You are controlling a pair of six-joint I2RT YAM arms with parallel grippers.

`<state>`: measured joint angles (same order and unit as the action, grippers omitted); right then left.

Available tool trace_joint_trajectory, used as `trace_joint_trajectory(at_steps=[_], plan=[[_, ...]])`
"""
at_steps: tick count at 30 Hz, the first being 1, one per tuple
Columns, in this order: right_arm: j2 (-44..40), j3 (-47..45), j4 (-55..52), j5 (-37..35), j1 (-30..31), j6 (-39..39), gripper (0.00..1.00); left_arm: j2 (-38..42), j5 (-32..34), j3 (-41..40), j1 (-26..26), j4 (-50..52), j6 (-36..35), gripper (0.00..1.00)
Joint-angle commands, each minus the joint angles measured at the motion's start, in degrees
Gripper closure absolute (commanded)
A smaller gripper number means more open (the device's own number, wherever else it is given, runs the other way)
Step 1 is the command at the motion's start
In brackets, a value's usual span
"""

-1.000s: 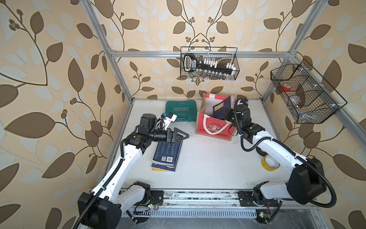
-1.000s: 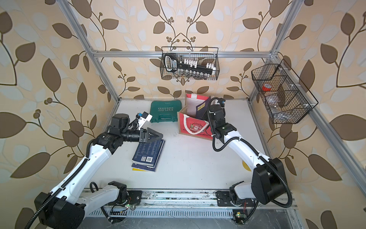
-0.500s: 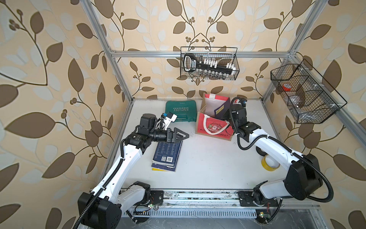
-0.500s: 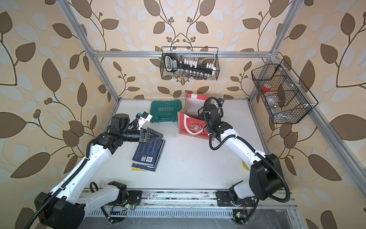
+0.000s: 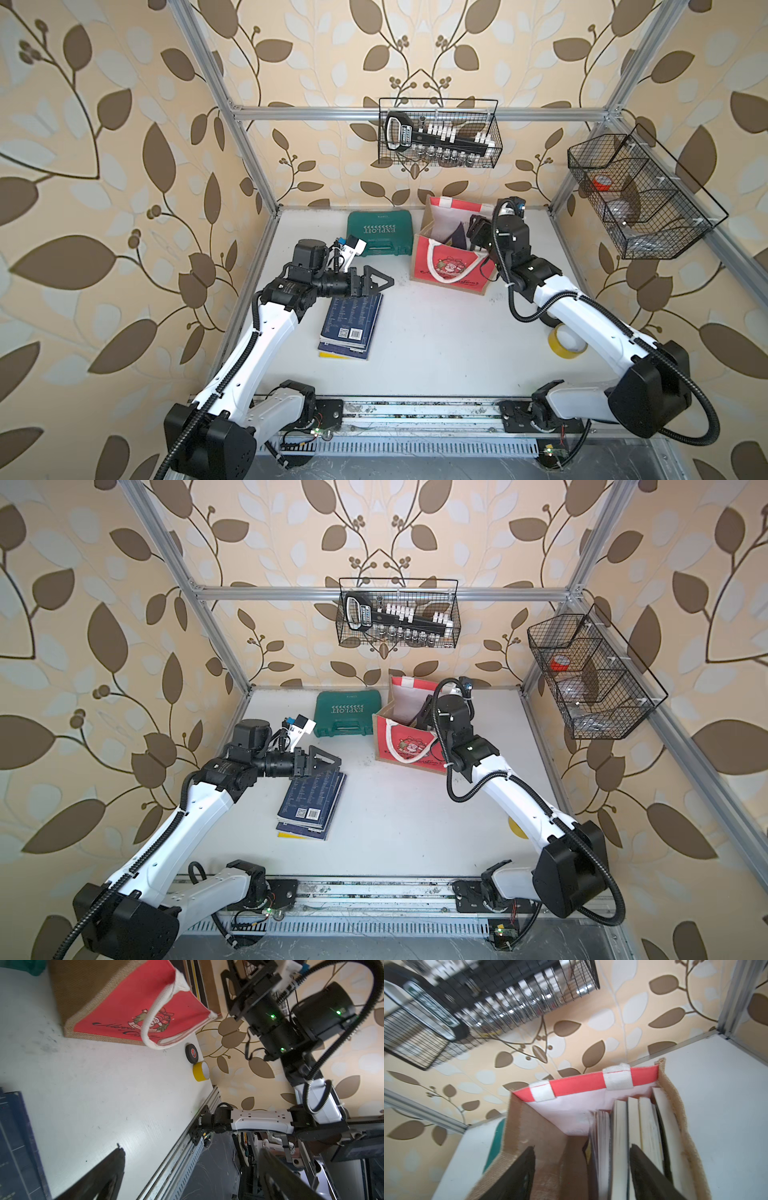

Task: Put the books into the canvas bag
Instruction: Place the book in the canvas bag, then pick up the book from the book.

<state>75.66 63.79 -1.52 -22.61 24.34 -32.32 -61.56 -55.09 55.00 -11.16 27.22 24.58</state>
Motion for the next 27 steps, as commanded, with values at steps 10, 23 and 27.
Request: trace_joint_trajectory(at_steps=[10, 23, 27], plan=[[-4.8, 0.2, -2.0, 20.6, 9.6, 12.6, 0.06, -4.7, 14.4, -1.6, 9.7, 5.7, 4.7, 0.01], [12.2, -0.1, 3.0, 28.6, 29.1, 3.4, 0.01, -4.6, 25.1, -6.5, 17.1, 10.7, 7.7, 0.01], [17.0, -0.2, 3.1, 29.3, 29.6, -0.2, 0.01, -5.2, 25.9, -8.1, 19.6, 11.2, 8.0, 0.01]])
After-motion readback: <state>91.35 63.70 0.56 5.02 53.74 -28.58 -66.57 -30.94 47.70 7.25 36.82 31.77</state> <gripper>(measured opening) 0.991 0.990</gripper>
